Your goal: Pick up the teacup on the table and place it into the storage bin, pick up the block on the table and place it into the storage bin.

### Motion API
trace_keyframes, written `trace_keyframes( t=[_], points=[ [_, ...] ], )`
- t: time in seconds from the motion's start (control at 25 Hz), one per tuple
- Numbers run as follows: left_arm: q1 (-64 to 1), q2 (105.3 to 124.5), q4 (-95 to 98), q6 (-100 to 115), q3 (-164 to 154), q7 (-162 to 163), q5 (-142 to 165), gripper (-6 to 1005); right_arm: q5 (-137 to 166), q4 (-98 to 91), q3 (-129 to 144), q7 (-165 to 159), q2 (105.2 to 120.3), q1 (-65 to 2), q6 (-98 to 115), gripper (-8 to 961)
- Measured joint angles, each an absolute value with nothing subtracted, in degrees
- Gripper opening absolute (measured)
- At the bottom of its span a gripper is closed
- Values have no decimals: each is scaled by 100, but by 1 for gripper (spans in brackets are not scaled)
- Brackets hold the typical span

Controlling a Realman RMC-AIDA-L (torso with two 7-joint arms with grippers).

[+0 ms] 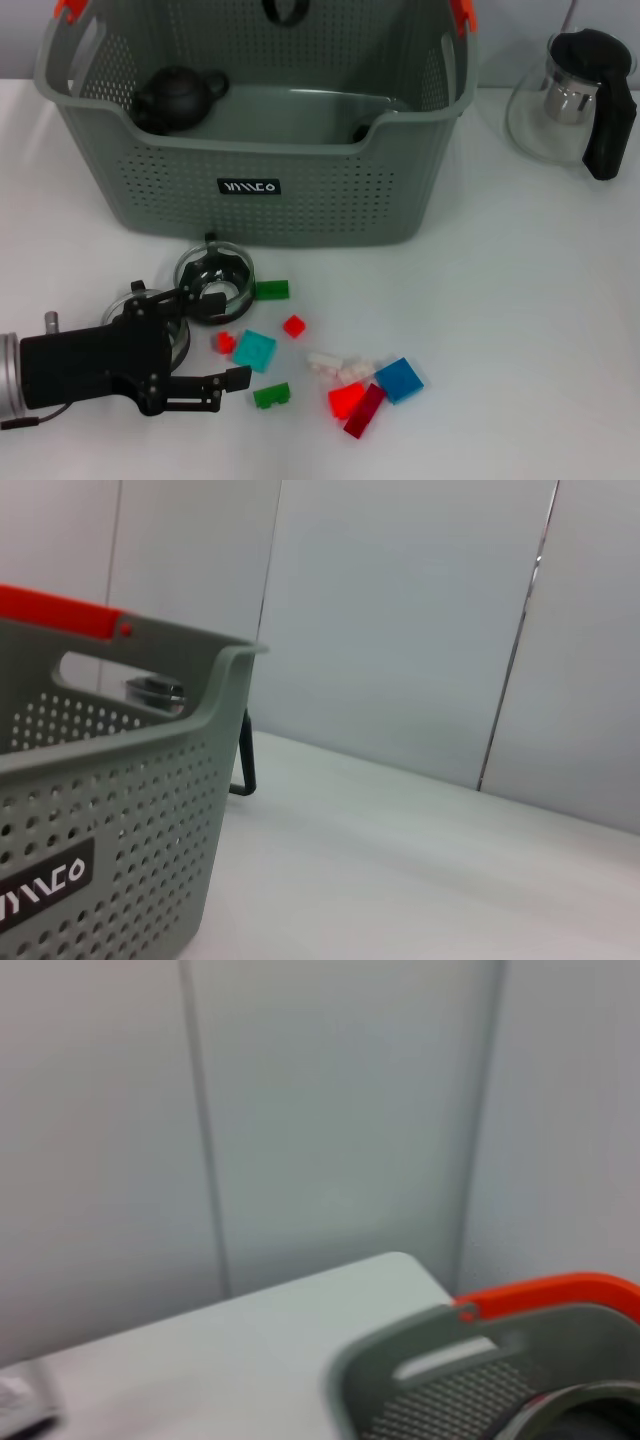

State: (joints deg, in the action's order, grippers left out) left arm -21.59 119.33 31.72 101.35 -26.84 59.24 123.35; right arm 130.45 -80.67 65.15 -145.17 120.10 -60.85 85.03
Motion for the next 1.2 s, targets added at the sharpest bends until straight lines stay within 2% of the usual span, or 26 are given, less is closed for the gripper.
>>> trace_keyframes(
  t=[0.16,0.56,0.76,1.2],
  points=[
    [-2163,11941,3165,10131,-2698,5924,12348,893,13490,-7013,6577,-14180,12001,-6258,7764,61],
    [-2180,11949,3163,10175,-2698,5951,12384,892,14910,-4573,6600,-13801,11972,-7164,6256,61],
    [-2180,11953,3121,10178,-2698,5947,12384,892,15048,-4124,6651,-13868,12001,-7220,6006,63],
    [-2178,11953,3104,10178,-2689,5949,12384,891,15122,-3653,6629,-13987,11927,-7077,5737,102]
  ],
)
